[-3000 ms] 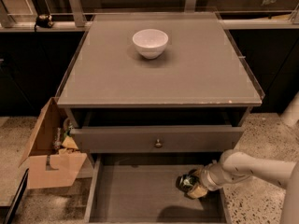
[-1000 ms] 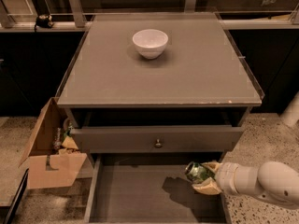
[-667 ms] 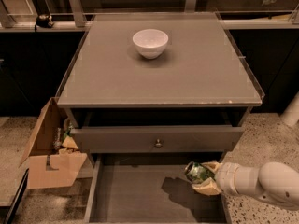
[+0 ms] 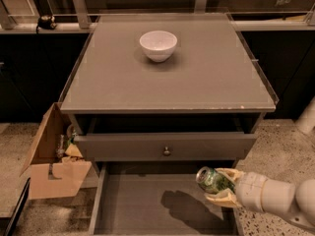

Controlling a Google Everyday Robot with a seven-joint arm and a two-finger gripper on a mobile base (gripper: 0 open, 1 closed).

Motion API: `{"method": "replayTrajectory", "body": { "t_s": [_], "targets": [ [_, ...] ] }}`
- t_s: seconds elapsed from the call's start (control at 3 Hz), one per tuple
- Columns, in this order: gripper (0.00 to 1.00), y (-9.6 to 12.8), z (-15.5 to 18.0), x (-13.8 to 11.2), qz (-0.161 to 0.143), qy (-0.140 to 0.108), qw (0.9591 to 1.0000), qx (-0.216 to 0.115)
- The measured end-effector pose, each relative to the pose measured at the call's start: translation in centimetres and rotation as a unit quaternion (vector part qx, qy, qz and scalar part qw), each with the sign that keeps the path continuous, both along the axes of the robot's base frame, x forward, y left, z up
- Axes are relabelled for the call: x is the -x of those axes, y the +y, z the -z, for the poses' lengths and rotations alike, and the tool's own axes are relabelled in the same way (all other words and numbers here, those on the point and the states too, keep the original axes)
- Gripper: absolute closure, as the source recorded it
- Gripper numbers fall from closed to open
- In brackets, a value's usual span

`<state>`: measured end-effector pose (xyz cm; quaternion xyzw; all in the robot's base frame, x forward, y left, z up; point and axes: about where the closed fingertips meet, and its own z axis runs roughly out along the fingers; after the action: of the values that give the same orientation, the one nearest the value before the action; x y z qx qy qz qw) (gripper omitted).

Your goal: Pick green can from middle drawer and place on counter

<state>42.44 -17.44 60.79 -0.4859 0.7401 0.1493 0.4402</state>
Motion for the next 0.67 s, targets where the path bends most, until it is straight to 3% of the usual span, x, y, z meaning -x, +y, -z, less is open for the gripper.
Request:
{"method": "replayTrajectory", "body": {
  "t_s": [0.67],
  "targets": [
    [1.00, 1.0, -8.9, 1.1, -0.035, -0.089, 0.9951, -0.027]
  ]
}}
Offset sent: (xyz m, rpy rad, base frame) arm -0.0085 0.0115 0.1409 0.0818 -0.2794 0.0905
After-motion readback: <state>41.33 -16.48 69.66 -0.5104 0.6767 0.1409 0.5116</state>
